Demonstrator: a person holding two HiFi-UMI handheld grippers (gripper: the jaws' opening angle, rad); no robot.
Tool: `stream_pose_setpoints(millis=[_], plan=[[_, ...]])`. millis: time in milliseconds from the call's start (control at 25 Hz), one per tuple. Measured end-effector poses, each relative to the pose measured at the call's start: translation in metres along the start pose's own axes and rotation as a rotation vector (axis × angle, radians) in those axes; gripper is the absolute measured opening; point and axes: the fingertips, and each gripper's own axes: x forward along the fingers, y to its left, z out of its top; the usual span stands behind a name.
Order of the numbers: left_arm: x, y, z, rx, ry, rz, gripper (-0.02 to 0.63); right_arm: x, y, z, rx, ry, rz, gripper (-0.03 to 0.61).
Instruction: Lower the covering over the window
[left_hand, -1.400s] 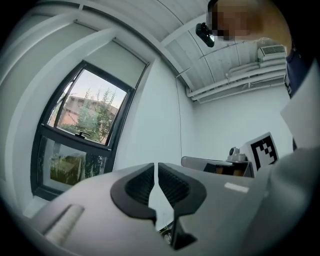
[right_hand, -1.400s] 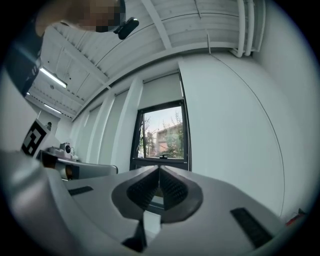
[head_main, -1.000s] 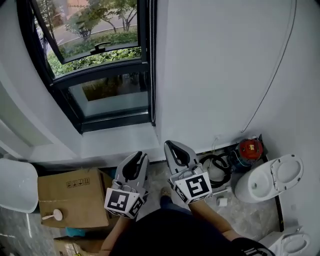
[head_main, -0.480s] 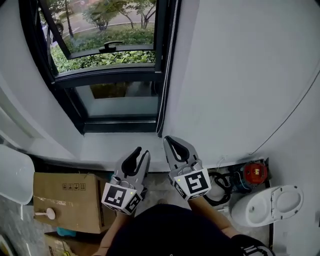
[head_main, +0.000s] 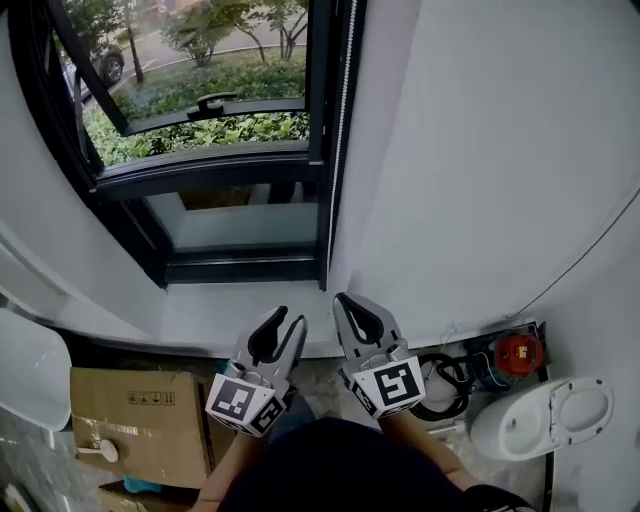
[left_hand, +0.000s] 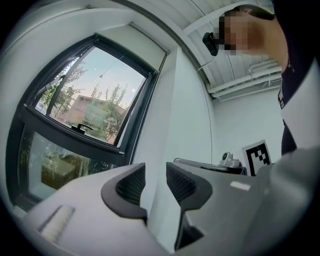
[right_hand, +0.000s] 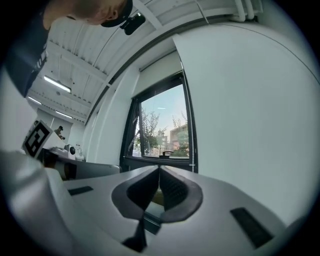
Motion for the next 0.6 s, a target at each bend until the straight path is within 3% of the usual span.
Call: stream_pose_setpoints(millis=[600], plan=[[0.137,0.076,0.043,0.017,-0.007,-0.341,0.115,0.094,-0.046,0.029,-0.032,-0.041,-0.281,0.012]])
